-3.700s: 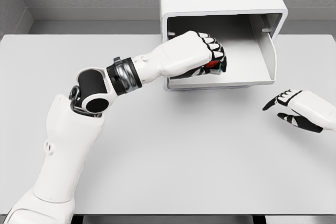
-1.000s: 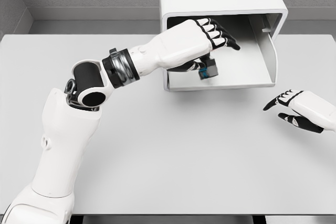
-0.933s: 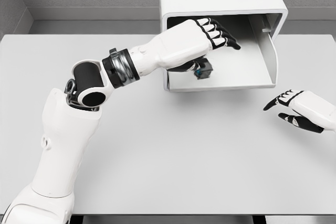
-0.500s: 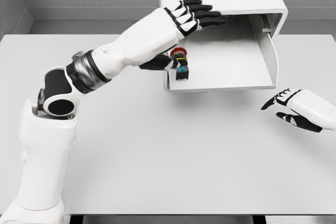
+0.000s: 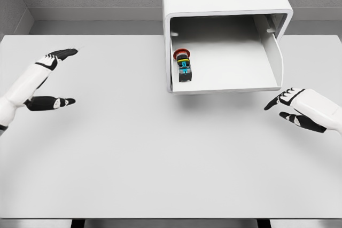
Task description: Slide open multi-storey tabletop storage cabinets and put open load switch and slide close multi-storey tabletop storage cabinets
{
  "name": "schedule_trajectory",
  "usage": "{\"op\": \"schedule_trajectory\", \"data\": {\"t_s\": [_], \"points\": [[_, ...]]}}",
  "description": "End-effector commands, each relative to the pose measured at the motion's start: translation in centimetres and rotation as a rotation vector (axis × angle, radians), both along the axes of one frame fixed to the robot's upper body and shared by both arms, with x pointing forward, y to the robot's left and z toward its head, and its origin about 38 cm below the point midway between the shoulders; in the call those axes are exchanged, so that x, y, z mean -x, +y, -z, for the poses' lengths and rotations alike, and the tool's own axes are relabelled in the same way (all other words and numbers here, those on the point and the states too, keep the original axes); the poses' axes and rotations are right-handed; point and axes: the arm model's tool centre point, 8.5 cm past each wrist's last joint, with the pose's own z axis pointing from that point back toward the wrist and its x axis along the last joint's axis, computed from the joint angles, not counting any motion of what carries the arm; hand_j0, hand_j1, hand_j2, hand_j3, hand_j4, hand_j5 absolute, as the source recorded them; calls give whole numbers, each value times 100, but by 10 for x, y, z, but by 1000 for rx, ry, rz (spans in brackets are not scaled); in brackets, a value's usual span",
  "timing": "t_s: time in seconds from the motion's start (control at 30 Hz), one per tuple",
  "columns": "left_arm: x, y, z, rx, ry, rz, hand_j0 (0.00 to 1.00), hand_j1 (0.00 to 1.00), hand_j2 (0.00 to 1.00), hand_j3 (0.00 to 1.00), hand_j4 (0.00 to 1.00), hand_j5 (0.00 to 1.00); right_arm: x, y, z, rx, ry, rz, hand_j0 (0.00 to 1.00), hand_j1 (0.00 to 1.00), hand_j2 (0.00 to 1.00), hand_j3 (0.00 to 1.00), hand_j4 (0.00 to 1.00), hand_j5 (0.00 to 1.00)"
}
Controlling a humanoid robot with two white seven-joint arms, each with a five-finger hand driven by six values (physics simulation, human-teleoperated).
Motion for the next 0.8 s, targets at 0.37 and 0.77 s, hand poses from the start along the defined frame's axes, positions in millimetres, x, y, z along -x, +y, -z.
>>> {"op": "schedule_trajectory", "data": {"t_s": [0.37,0.77], "points": [[-4,18,37,46,115,-48,100,100,100,100,100,100,-11,2,4,-42,-11,26,59,59,59,59,59,59],[-4,20,37,45,117,-51,100,100,100,100,100,100,-16,3,6,-43,-20,37,59,59,59,59,59,59]]}}
